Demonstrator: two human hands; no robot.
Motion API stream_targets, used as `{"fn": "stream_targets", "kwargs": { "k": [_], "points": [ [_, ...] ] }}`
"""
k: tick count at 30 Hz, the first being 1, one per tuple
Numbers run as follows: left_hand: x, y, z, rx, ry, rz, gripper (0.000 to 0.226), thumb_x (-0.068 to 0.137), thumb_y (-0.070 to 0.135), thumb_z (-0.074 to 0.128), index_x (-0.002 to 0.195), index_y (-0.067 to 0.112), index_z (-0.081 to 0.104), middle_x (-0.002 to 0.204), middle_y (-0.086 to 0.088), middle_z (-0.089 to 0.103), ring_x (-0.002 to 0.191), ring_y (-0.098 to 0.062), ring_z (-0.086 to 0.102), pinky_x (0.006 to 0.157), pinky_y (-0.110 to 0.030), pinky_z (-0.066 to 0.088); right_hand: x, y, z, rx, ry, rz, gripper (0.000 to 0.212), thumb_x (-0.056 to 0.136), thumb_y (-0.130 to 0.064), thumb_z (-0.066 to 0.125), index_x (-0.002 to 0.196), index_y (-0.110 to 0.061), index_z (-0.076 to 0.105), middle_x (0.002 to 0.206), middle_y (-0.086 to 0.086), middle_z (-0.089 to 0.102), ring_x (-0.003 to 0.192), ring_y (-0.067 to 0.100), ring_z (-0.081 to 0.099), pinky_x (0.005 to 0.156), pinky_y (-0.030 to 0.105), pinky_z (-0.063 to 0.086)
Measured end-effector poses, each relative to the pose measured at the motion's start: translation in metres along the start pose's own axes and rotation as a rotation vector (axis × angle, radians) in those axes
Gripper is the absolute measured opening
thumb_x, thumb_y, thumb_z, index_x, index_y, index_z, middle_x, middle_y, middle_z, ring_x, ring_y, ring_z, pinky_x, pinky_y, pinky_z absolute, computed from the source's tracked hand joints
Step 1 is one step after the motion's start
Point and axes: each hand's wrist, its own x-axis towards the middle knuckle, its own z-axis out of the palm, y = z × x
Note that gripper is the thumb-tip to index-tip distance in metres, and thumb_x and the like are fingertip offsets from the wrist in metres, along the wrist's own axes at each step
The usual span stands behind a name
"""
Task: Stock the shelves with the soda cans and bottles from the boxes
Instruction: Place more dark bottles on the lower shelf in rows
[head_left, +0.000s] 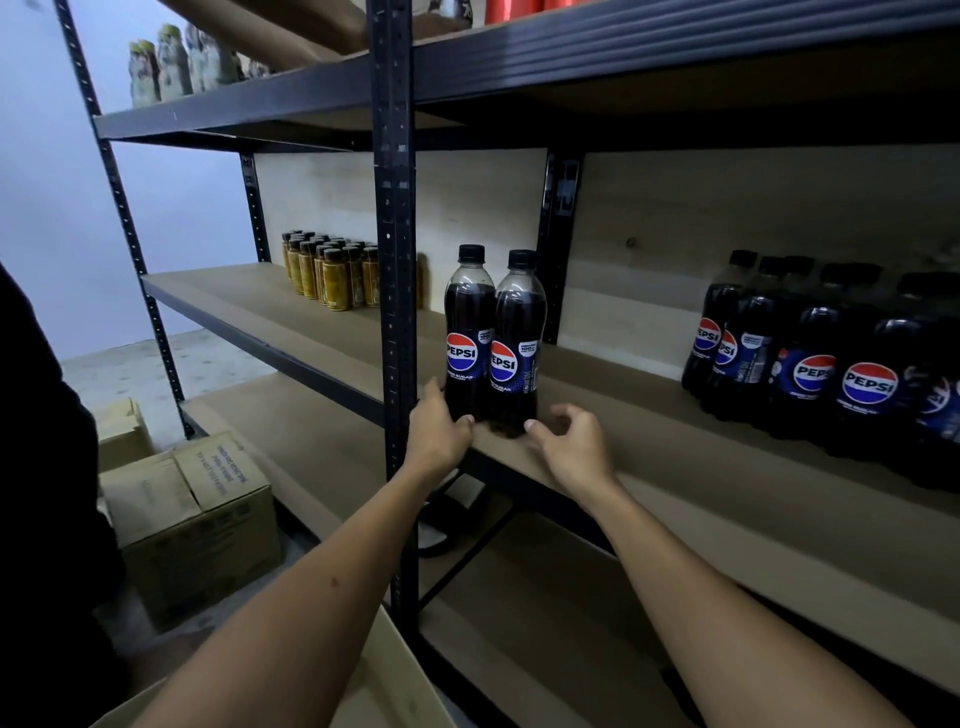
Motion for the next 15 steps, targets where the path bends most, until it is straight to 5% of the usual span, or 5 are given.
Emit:
{"fn": "stream_targets", "kwargs": {
  "k": [5,15],
  "points": [
    [-0.029,0.008,0.006,0.206,0.235,0.097,0.036,0.087,0.012,0.056,0.122,0.017,0.053,0.116,-0.004,0.057,0.106,-0.023,0.056,0.098,-0.046,0.045,-0.018,0.008,-0.030,-0.080,0.030,0.015,0.039,0.090,-0.028,0.068,0.125,-0.011,0.062,0.126,0.006,0.063,0.116,0.022,0.058,0.100,0.038,0.048],
    [-0.053,0.063,0.077,0.286,-0.238,0.344,0.015,0.086,0.012,0.052,0.090,0.013,0.066,0.096,-0.005,0.066,0.091,-0.023,0.063,0.081,-0.038,0.053,-0.036,0.051,-0.134,-0.140,0.204,0.171,0.028,0.089,-0.017,0.067,0.116,-0.012,0.065,0.122,0.008,0.064,0.111,0.023,0.059,0.090,0.024,0.041]
  ]
}}
